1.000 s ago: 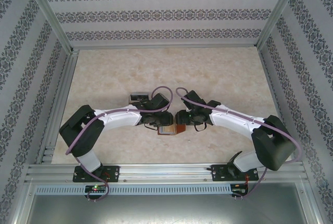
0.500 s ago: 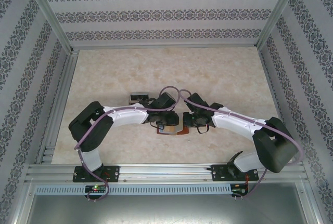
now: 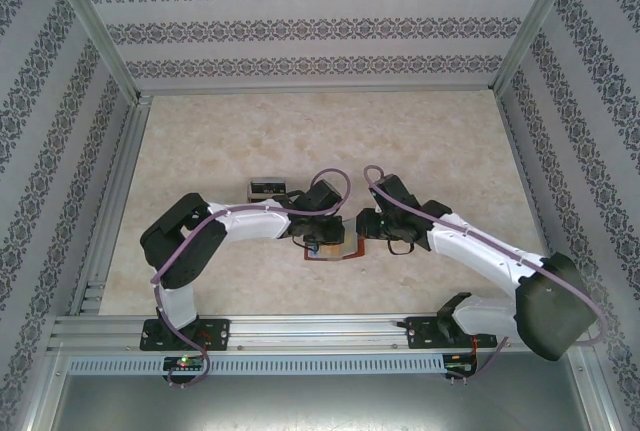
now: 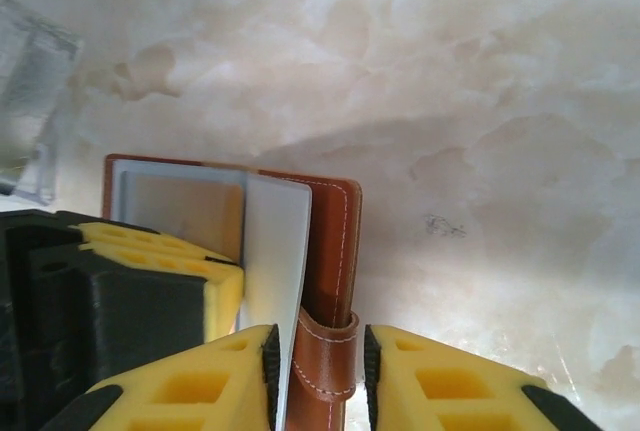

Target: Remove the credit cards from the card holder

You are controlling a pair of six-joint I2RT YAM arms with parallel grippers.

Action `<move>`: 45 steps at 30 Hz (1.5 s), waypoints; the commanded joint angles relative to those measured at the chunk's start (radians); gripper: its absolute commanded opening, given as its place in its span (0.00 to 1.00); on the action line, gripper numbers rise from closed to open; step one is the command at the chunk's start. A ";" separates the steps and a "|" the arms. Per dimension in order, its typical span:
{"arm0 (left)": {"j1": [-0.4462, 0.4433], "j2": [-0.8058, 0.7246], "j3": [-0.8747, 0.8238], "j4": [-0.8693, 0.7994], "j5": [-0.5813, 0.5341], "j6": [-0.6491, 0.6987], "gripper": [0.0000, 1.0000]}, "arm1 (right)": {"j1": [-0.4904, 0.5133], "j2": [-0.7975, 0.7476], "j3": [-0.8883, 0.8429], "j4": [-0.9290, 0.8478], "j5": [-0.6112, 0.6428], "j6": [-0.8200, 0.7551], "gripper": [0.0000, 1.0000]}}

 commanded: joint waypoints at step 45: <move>0.041 -0.752 -0.359 -0.355 -0.480 -0.163 0.24 | 0.251 0.494 0.416 0.056 -0.140 0.100 0.29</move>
